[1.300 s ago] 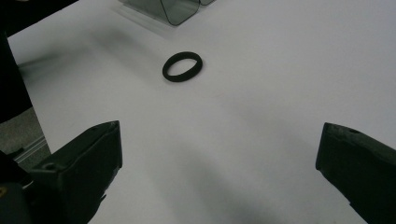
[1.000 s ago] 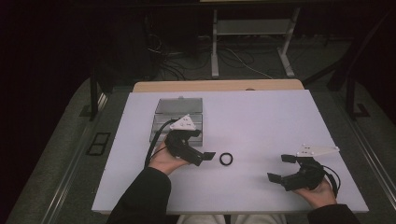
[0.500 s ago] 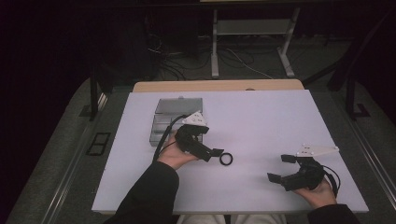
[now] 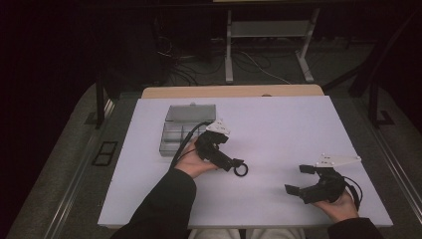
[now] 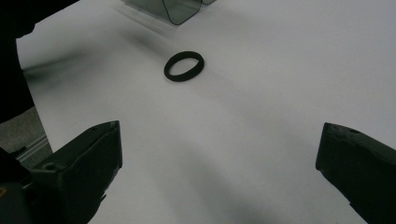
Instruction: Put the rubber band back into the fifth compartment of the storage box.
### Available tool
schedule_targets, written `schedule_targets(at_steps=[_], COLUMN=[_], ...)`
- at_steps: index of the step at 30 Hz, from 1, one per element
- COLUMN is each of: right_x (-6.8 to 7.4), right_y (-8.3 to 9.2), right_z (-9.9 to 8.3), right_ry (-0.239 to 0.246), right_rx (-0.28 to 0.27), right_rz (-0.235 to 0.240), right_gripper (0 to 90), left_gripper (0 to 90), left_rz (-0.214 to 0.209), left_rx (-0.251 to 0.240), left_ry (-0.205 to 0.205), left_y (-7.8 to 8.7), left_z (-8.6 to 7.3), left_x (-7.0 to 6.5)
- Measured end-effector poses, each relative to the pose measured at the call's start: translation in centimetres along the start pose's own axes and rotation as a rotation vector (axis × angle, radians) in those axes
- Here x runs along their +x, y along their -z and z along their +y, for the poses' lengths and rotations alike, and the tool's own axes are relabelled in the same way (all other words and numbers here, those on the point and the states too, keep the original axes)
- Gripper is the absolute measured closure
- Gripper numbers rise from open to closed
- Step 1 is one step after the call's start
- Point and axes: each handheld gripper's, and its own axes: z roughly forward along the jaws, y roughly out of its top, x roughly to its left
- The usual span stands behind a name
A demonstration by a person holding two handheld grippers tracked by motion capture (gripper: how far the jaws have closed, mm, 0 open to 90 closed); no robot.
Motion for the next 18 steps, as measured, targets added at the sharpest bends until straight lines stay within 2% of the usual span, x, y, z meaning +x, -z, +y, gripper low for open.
schedule_targets(at_steps=[6,15,18], right_x=[0.0,0.0,0.0], right_y=[0.0,0.0,0.0], right_z=[0.0,0.0,0.0], right_ry=[-0.001,0.003,0.004], right_rx=[0.000,-0.004,-0.005], right_rz=[0.001,0.000,0.000], right_gripper=[0.1,0.1,0.1], left_gripper=[0.0,0.0,0.0], left_rz=[-0.003,0.002,0.000], left_rx=[0.023,0.081,0.086], left_ry=[0.015,0.014,0.021], left_y=[-1.0,-2.2,-2.5], left_z=[-0.2,-0.7,-0.8], left_x=[0.6,1.4,1.5])
